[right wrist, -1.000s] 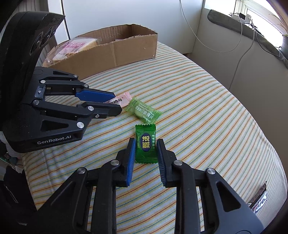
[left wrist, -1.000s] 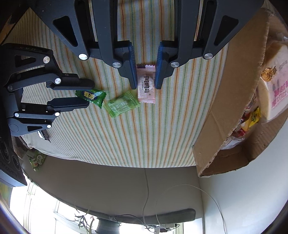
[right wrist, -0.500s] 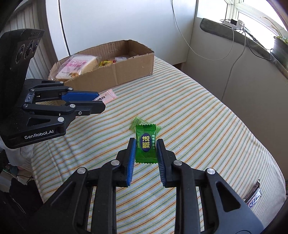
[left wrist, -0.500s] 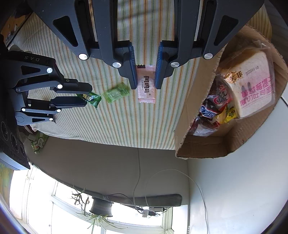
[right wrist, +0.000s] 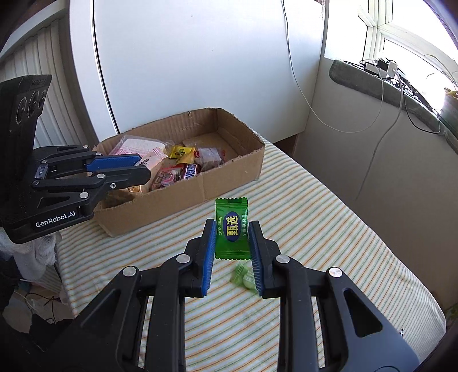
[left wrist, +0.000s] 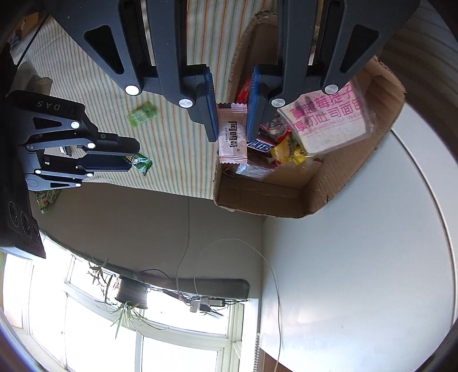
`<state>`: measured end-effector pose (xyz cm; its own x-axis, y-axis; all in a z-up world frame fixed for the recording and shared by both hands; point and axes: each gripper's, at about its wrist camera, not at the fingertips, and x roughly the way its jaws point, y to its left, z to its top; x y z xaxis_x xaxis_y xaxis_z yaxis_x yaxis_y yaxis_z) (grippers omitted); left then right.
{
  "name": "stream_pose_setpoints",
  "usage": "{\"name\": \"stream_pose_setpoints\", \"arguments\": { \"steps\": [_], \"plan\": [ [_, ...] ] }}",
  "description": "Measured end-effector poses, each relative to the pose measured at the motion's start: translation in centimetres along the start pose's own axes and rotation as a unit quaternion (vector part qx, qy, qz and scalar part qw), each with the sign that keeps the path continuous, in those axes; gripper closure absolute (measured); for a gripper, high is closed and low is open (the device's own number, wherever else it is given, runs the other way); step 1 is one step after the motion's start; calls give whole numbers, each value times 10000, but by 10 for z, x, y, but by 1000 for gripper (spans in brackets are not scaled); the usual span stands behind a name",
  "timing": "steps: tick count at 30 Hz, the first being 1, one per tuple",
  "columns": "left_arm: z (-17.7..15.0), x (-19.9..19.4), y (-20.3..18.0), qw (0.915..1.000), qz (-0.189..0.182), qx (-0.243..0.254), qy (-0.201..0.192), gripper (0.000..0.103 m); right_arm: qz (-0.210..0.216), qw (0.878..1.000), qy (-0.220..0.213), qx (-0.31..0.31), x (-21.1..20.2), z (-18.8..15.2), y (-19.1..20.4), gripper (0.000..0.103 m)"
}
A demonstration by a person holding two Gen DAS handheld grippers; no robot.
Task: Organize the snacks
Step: 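Carry the pink candy with left tool while right tool carries dark green candy to box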
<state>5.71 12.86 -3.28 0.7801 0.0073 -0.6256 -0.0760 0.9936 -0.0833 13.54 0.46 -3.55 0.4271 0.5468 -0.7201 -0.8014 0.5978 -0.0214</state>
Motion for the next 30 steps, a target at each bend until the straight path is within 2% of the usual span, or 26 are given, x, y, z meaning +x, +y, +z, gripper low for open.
{"name": "stream_pose_setpoints", "arguments": {
  "steps": [9,17,30],
  "plan": [
    [13,-4,24,9997,194,-37,-166,85,111,9998,-166,-1,24,45,13,79],
    [21,3,43,9994,292,-99,-162,85,188,9997,-168,-41,53,76,20,79],
    [32,22,56,9991,392,-153,-80,85,344,9994,-91,50,95,101,18,79]
  ]
}}
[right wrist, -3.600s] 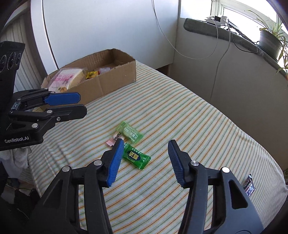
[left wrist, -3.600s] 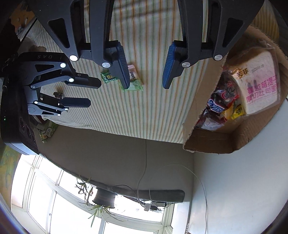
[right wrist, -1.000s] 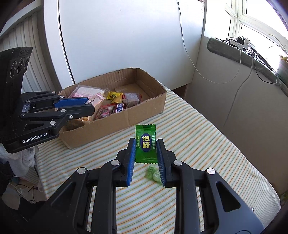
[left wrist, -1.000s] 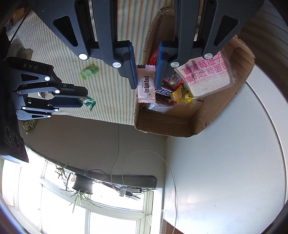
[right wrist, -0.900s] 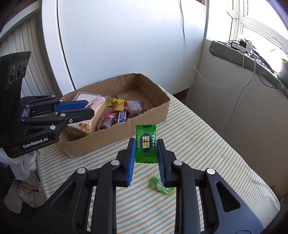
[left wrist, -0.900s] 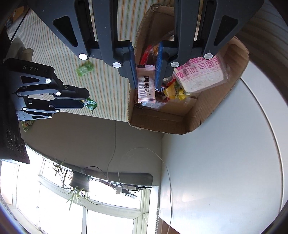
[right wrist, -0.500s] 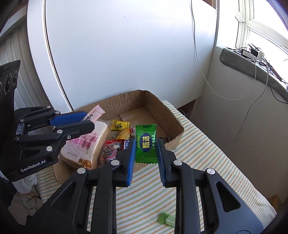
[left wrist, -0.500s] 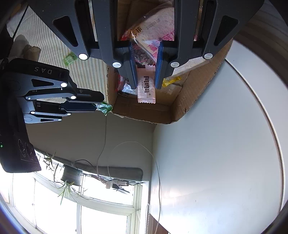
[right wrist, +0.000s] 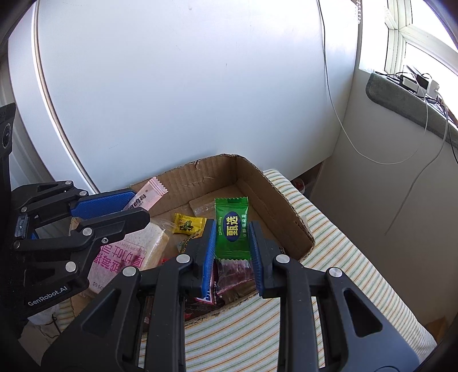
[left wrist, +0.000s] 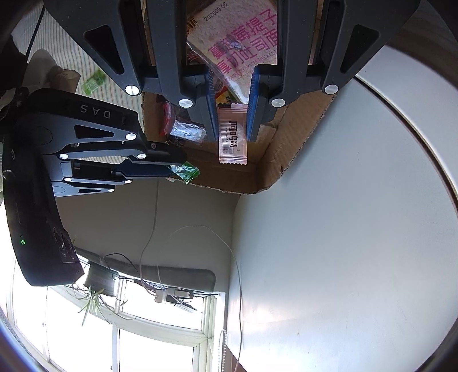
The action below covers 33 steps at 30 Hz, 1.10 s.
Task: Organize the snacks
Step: 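Carry the pink candy with left tool while right tool carries dark green candy to box, then open left tool over the box while right tool releases the dark green candy inside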
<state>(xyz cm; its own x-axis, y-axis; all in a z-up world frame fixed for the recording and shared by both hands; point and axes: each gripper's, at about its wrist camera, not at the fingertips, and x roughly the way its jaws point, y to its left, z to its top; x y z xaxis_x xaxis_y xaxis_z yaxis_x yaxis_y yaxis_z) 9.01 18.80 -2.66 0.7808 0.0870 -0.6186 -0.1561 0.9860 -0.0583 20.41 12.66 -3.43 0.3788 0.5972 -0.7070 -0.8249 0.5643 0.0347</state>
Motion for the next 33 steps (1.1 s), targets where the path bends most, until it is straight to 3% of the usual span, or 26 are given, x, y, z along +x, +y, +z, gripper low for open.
{"name": "stream_pose_setpoints", "arguments": {
  "steps": [23,25,29,31,33],
  "plan": [
    [2,8,5,9998,166,-21,59,84,-61,10000,72,9,20,2,-4,77],
    [1,7,5,9998,193,-4,49,82,-80,9999,81,23,19,1,-5,61],
    [0,5,5,9997,236,-22,33,60,-194,9998,-17,29,16,0,-7,39],
    [0,4,6,9997,256,-18,16,57,-236,9997,-21,7,15,0,-7,23],
    [0,3,6,9996,292,0,3,53,-331,9994,-56,-40,13,0,-6,19]
  ]
}}
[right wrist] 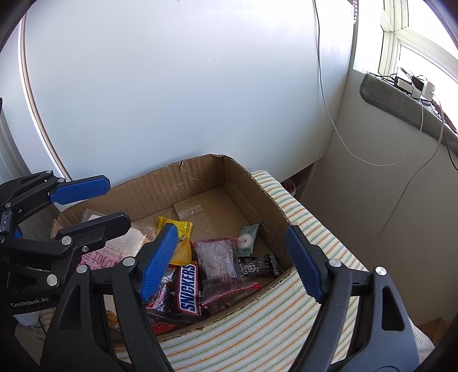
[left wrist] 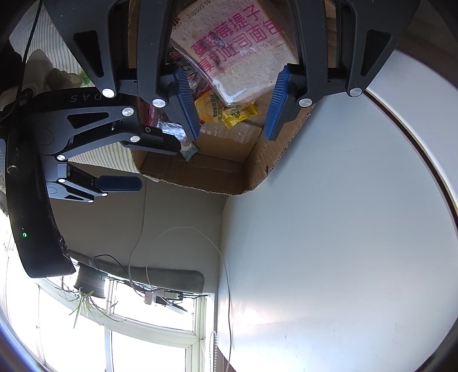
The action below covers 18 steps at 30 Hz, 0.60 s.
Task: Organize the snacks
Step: 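Open left tool over the box while right tool releases the dark green candy inside, then move both tools back to the light green candy and Snickers bar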
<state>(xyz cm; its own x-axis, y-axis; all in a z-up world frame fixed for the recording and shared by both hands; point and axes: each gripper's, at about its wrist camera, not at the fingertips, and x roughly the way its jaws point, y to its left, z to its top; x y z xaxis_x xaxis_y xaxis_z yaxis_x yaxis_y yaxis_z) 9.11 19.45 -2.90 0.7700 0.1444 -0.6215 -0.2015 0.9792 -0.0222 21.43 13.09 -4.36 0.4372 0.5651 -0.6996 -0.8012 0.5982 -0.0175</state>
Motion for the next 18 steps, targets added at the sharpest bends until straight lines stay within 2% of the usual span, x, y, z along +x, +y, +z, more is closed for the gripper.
{"name": "stream_pose_setpoints", "arguments": {
  "steps": [2,4,6,8,18],
  "plan": [
    [0,-2,1,10000,25,-14,-26,44,-43,10000,-10,-12,-3,0,-1,19],
    [-1,-3,2,10000,24,-25,-32,41,-68,10000,0,14,-3,0,-2,14],
    [-1,-4,2,10000,57,-17,-28,32,-91,10000,-13,35,-4,-1,-2,13],
    [-1,-7,1,10000,80,-8,-34,28,-101,9999,-16,46,-6,-2,-2,13],
    [-2,-19,1,9999,76,-76,-87,26,-146,9999,-9,33,-19,-9,1,10]
  ]
}}
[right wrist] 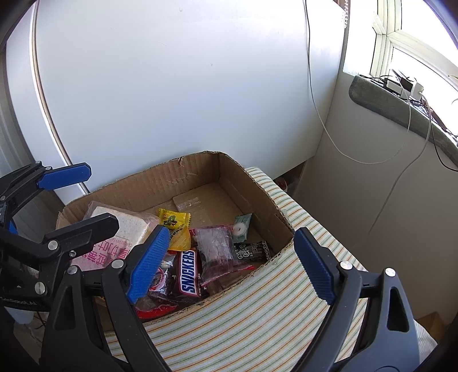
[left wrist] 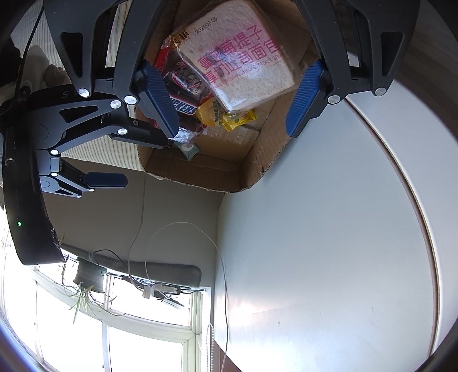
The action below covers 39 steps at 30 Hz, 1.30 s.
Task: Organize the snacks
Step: 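Move both tools back to the light green candy and Snickers bar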
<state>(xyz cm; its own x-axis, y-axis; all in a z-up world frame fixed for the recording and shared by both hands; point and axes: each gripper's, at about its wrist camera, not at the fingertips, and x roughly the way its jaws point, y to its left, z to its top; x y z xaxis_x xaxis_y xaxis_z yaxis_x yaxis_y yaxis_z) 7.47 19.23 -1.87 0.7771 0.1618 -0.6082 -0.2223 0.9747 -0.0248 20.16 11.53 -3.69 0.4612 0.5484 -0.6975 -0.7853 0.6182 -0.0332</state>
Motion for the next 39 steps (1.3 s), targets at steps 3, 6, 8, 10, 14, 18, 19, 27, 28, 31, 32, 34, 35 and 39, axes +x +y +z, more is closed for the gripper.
{"name": "stream_pose_setpoints", "arguments": {
  "steps": [3,6,8,10,14,18,19,27,28,31,32,34,35,39],
  "plan": [
    [0,-5,0,10000,2,-9,-17,26,-33,10000,-51,6,-8,-4,1,7],
    [-2,-10,0,10000,3,-27,-45,26,-19,10000,-74,29,-15,-7,2,7],
    [-2,-13,-1,10000,-8,-42,-64,26,-38,10000,-88,20,-19,-11,2,7],
    [-3,-17,-3,10000,-23,-29,-76,26,-35,9999,-111,15,-24,-14,2,7],
    [-5,-24,-8,9999,-78,-37,-112,26,-69,9998,-173,26,-35,-20,2,7],
    [-8,-28,-16,9998,-125,-20,-134,26,-91,9997,-214,39,-47,-28,2,7],
    [-8,-29,-17,9998,-126,-11,-144,26,-110,9997,-216,37,-49,-30,2,7],
    [-14,-41,-30,9995,-211,-14,-249,26,-321,9989,-320,134,-75,-50,-6,7],
    [-14,-43,-31,9994,-222,-15,-266,26,-350,9987,-332,160,-78,-52,-8,7],
    [-16,-48,-36,9992,-257,-15,-310,26,-383,9981,-388,272,-89,-61,-13,7],
    [-16,-49,-38,9991,-277,-8,-322,26,-378,9979,-414,321,-93,-64,-14,7],
    [-17,-52,-42,9989,-312,13,-361,26,-365,9973,-505,393,-101,-71,-17,7],
    [-18,-53,-44,9987,-337,15,-376,26,-385,9970,-542,402,-105,-74,-18,7],
    [-20,-54,-53,9981,-480,5,-374,26,-458,9963,-571,443,-123,-91,-23,7]
  ]
}}
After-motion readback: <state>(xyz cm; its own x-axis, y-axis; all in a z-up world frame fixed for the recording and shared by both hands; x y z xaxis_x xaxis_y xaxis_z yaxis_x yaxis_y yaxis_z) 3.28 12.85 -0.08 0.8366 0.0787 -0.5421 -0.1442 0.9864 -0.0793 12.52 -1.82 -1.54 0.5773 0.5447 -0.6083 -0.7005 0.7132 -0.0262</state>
